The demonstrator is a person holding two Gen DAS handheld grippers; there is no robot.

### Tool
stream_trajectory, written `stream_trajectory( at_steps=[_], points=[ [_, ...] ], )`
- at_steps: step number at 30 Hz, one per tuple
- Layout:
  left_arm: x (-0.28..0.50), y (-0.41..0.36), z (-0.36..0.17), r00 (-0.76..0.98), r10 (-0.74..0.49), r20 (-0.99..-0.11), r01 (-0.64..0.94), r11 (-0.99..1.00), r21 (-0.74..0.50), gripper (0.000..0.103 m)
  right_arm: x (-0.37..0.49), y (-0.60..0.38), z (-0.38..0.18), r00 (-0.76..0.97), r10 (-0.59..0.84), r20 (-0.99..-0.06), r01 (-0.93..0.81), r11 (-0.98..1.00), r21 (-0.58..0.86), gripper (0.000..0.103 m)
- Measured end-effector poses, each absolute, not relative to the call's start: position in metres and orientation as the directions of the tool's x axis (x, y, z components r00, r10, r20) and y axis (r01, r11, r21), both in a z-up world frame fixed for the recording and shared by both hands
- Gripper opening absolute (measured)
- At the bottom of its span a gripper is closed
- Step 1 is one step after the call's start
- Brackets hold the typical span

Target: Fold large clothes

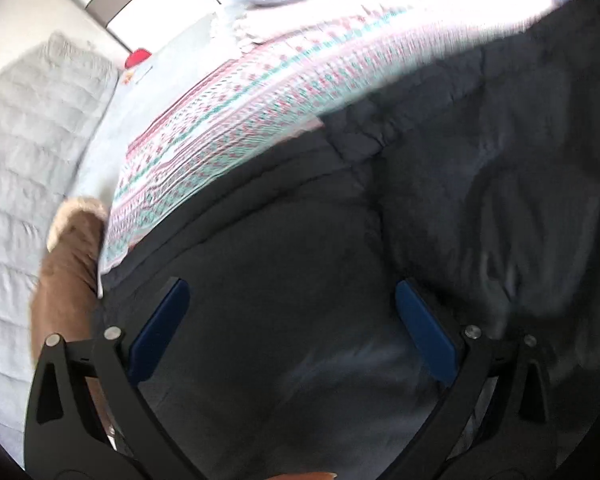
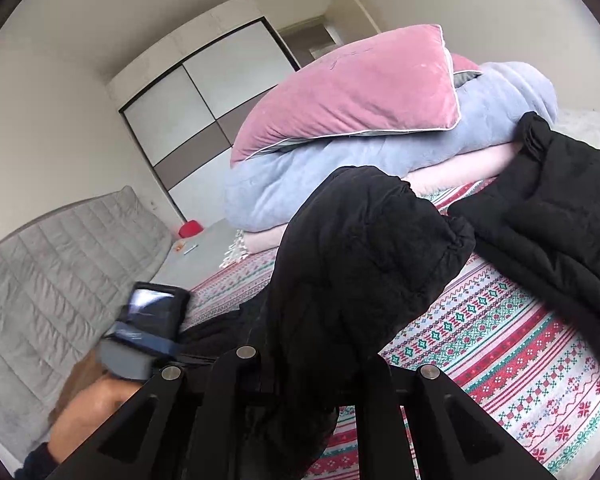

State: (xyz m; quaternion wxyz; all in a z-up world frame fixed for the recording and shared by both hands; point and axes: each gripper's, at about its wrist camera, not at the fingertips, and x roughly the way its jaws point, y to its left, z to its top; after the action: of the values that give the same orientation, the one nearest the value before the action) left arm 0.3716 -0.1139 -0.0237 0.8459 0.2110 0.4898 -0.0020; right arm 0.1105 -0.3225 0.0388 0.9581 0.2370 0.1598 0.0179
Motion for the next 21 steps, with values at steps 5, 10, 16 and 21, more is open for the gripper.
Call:
stream_trajectory(
  at_steps=[5,10,16,21],
  points=[
    [0.318,-0.023,0.028,0.577,0.039,-0.816,0.133,0.981,0.141,0.103,0.111,-0.309,0.048,0.953,0.080,-0.292,0.047,0.914,0.404,0.012],
    [0.259,0.107,0.040,0.605,-0.079,-0.792,-0.074,0.985,-0.154,0.103,0.106,-0.265,0.064,0.969,0.022,-0.248,0.027,0.981,0.192,0.012],
    [0.235,0.197,0.024,0.622,-0.073,-0.779,-0.232,0.934,-0.272,0.103,0.097,-0.179,0.079,0.990,0.037,-0.138,-0.052,0.993,-0.108,0.012],
    [0.216,0.244,0.010,0.674,-0.064,-0.736,-0.342,0.856,-0.388,0.103,0.096,-0.076,0.073,0.971,0.197,-0.136,-0.232,0.913,-0.335,0.013]
  ],
)
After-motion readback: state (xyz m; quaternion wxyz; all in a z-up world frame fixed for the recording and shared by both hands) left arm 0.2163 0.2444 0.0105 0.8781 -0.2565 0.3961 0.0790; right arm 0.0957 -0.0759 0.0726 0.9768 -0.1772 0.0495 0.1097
